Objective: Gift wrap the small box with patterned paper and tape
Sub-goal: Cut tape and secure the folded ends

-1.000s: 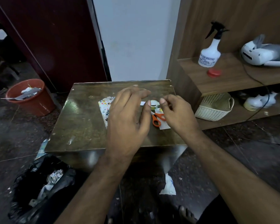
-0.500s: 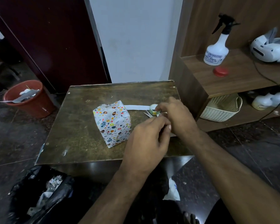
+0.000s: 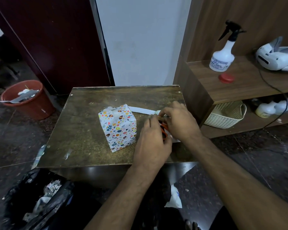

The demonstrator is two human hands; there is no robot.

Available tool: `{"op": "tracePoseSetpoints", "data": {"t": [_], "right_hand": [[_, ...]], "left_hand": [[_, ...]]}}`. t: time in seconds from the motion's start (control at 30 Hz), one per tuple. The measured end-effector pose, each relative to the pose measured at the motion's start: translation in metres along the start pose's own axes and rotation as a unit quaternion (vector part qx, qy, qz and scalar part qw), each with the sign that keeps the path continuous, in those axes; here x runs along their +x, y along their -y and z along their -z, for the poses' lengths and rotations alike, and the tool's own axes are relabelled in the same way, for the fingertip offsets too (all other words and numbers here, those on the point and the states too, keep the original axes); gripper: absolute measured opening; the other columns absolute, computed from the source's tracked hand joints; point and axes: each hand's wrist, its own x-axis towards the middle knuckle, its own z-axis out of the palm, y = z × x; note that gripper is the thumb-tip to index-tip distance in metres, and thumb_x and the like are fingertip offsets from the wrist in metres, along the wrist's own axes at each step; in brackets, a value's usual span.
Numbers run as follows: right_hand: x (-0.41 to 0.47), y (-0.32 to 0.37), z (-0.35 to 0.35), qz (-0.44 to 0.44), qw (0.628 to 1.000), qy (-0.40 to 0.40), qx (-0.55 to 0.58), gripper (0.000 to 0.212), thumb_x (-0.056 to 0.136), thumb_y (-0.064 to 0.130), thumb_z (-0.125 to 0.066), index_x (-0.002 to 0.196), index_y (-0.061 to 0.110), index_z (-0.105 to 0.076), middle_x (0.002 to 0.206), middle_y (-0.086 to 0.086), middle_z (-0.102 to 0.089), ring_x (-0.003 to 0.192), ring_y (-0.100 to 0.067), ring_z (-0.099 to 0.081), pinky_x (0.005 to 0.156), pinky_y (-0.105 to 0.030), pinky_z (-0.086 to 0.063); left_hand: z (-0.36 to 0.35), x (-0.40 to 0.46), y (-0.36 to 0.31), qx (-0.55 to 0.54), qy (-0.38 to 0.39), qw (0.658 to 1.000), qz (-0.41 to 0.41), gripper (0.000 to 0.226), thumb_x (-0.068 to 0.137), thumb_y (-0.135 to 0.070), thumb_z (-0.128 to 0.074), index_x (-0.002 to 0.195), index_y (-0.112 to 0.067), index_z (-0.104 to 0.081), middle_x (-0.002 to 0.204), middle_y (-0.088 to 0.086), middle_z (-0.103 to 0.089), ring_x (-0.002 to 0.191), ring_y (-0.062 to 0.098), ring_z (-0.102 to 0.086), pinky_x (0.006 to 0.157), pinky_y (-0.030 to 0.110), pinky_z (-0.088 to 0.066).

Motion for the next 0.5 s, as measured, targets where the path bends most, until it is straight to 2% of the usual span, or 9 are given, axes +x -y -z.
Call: {"op": "tracePoseSetpoints", "data": {"t": [0.07, 0.13, 0.23, 0.3, 0.4, 0.43, 0.5], "right_hand": [[-0.003, -0.002, 0.003, -0.009, 0.998, -0.02, 0.062, 0.015, 0.097, 0.02, -0.068, 0.109, 0.026, -0.074, 0.105, -0.001, -0.05, 0.108, -0.02, -0.049, 0.086, -0.035, -0.047], [-0.006, -0.007, 0.009, -0.01, 0.995, -0.013, 0.103, 0.014, 0.098, 0.018, -0.068, 0.109, 0.021, -0.075, 0.104, -0.001, -0.048, 0.109, -0.02, -0.048, 0.083, -0.032, -0.045], [-0.018, -0.017, 0.02, -0.01, 0.983, -0.005, 0.185, 0.011, 0.1, 0.02, -0.066, 0.105, 0.023, -0.075, 0.106, -0.004, -0.054, 0.107, -0.02, -0.055, 0.082, -0.03, -0.047], [-0.028, -0.02, 0.03, -0.03, 0.95, 0.001, 0.31, 0.012, 0.103, 0.022, -0.063, 0.099, 0.02, -0.074, 0.103, -0.009, -0.067, 0.095, -0.015, -0.065, 0.082, -0.03, -0.051], [-0.037, -0.016, 0.046, -0.086, 0.861, 0.071, 0.496, 0.022, 0.104, 0.024, -0.059, 0.103, 0.009, -0.075, 0.099, -0.017, -0.077, 0.086, -0.019, -0.072, 0.079, -0.036, -0.058], [-0.04, -0.015, 0.049, -0.086, 0.849, 0.088, 0.513, 0.023, 0.103, 0.026, -0.06, 0.104, 0.008, -0.075, 0.1, -0.018, -0.077, 0.086, -0.02, -0.072, 0.079, -0.036, -0.058], [-0.042, -0.012, 0.052, -0.063, 0.843, 0.099, 0.525, 0.024, 0.103, 0.025, -0.06, 0.102, 0.006, -0.074, 0.093, -0.012, -0.077, 0.079, -0.011, -0.07, 0.071, -0.026, -0.056]], "left_hand": [[-0.002, 0.003, 0.0, 0.0, 0.0, 1.0, 0.013, 0.076, 0.094, -0.027, -0.066, 0.157, -0.009, -0.026, 0.161, 0.011, -0.033, 0.149, 0.027, -0.033, 0.12, 0.041, -0.034], [-0.005, 0.005, 0.0, 0.013, 0.002, 1.0, 0.02, 0.083, 0.096, -0.034, -0.064, 0.16, -0.007, -0.018, 0.167, 0.013, -0.023, 0.154, 0.028, -0.024, 0.124, 0.042, -0.027], [-0.006, 0.005, -0.004, 0.018, 0.002, 0.999, 0.027, 0.09, 0.096, -0.043, -0.065, 0.162, -0.008, -0.014, 0.167, 0.013, -0.023, 0.152, 0.033, -0.026, 0.121, 0.044, -0.03], [-0.004, 0.005, -0.008, -0.015, -0.011, 1.0, 0.023, 0.093, 0.092, -0.043, -0.07, 0.161, -0.011, -0.016, 0.164, 0.011, -0.03, 0.149, 0.03, -0.031, 0.117, 0.045, -0.036], [-0.002, 0.002, -0.015, -0.07, -0.039, 0.997, 0.001, 0.098, 0.087, -0.037, -0.079, 0.162, -0.016, -0.019, 0.159, 0.004, -0.039, 0.147, 0.02, -0.035, 0.115, 0.036, -0.038], [-0.001, 0.0, -0.018, -0.077, -0.05, 0.996, -0.008, 0.098, 0.087, -0.036, -0.08, 0.162, -0.018, -0.019, 0.16, 0.002, -0.039, 0.147, 0.018, -0.034, 0.114, 0.032, -0.036], [0.0, -0.002, -0.021, -0.091, -0.071, 0.993, -0.026, 0.098, 0.086, -0.033, -0.082, 0.162, -0.019, -0.021, 0.159, 0.002, -0.04, 0.147, 0.015, -0.036, 0.11, 0.024, -0.034]]}}
